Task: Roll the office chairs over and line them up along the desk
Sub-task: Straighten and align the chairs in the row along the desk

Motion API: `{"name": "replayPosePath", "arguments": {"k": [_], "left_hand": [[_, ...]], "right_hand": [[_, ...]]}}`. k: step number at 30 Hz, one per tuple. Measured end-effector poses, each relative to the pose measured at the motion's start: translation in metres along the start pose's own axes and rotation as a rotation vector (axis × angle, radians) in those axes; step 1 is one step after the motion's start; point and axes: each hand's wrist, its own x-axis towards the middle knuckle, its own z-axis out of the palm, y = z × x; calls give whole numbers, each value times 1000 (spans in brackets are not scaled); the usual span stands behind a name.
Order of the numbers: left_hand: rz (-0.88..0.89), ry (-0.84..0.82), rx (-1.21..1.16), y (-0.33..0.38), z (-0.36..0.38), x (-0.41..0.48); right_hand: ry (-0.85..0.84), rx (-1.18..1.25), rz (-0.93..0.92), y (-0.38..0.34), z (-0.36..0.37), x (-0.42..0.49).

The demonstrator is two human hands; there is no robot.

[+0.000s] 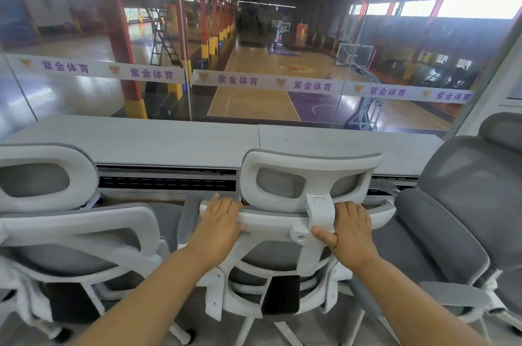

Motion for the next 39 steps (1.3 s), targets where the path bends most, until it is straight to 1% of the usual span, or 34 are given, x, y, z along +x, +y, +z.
{"name": "replayPosePath", "arguments": {"k": [3, 7, 14, 19, 22, 26, 29, 34, 39], "left_hand": [[68, 62, 125, 2, -1, 1], [68, 75, 176, 5, -2, -3], [27, -11, 150, 7, 3, -6], [2, 65, 12, 31, 2, -8], [12, 84, -68, 61, -1, -1], [125, 175, -130, 106, 0, 14], [227, 168, -129, 143, 3, 25], [316, 155, -128, 218, 18, 46], [350, 125, -165, 332, 52, 68]], "right_hand": [[0, 5, 5, 1, 1, -1], [7, 5, 12, 3, 2, -5], [-42, -9, 7, 2, -7, -9], [-28, 67, -77, 2, -23, -21], [-30, 72, -83, 10, -30, -34], [-41, 11, -37, 30, -40, -48], [-95, -28, 14, 58, -50, -59], [-106, -21, 79, 133, -84, -92], [-41, -41, 132, 236, -147, -140]]}}
